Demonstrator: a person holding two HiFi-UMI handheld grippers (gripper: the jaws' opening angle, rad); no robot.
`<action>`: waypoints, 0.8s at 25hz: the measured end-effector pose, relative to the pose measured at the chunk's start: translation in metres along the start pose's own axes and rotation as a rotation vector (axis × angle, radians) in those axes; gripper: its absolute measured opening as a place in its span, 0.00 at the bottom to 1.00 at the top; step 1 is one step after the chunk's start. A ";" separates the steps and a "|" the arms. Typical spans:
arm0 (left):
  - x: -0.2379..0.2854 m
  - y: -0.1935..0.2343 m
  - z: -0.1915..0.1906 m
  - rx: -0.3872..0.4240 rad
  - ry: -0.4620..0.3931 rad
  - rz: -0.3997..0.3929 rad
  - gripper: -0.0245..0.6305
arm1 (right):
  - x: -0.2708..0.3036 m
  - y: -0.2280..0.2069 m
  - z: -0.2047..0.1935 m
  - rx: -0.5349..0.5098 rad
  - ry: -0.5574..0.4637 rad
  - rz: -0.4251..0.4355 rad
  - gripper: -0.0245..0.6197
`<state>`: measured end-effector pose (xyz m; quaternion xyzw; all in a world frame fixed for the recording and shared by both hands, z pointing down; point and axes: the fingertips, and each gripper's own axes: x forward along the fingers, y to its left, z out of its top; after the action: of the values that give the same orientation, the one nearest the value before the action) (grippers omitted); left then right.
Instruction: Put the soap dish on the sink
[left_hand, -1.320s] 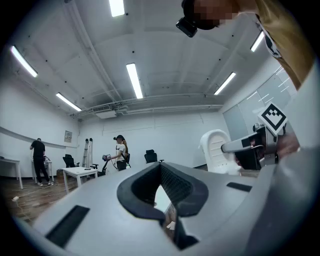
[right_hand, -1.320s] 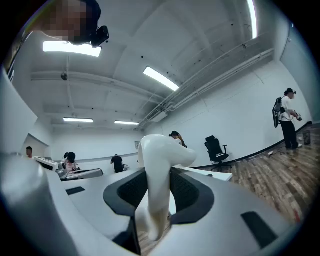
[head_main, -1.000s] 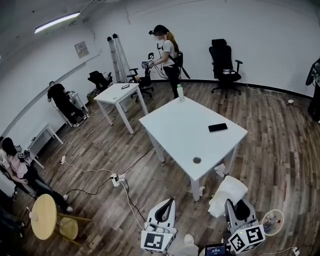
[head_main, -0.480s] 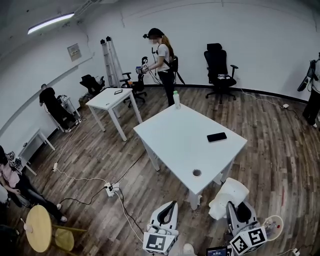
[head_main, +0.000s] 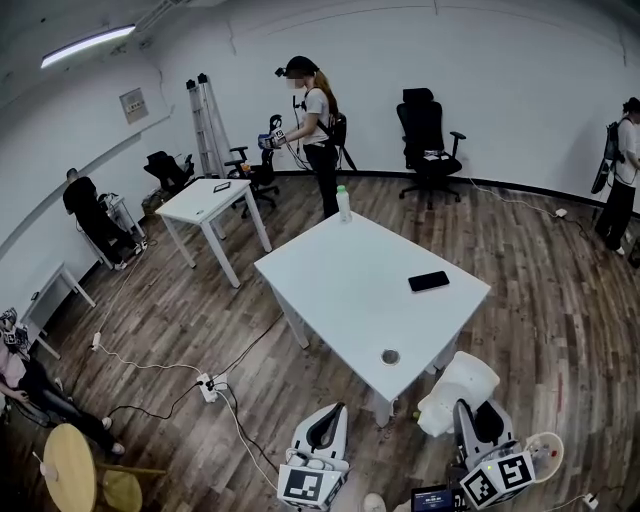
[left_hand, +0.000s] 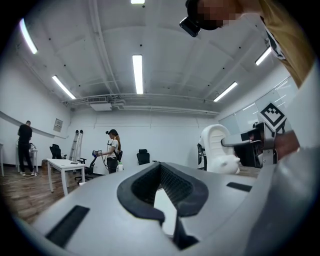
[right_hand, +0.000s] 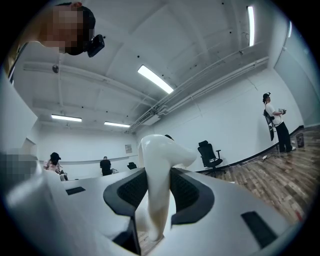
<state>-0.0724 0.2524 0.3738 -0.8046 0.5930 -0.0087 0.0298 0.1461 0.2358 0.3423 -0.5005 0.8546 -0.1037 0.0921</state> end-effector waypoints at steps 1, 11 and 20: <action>0.003 0.003 -0.002 -0.004 0.004 0.003 0.05 | 0.003 -0.002 -0.001 0.000 0.003 -0.002 0.26; 0.070 0.027 -0.019 -0.026 0.033 0.016 0.05 | 0.070 -0.035 -0.014 0.028 0.032 0.014 0.26; 0.149 0.052 -0.012 0.013 0.037 0.042 0.05 | 0.152 -0.070 -0.005 0.033 0.038 0.075 0.26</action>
<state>-0.0781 0.0939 0.3796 -0.7913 0.6103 -0.0268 0.0241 0.1298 0.0701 0.3573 -0.4642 0.8726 -0.1237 0.0878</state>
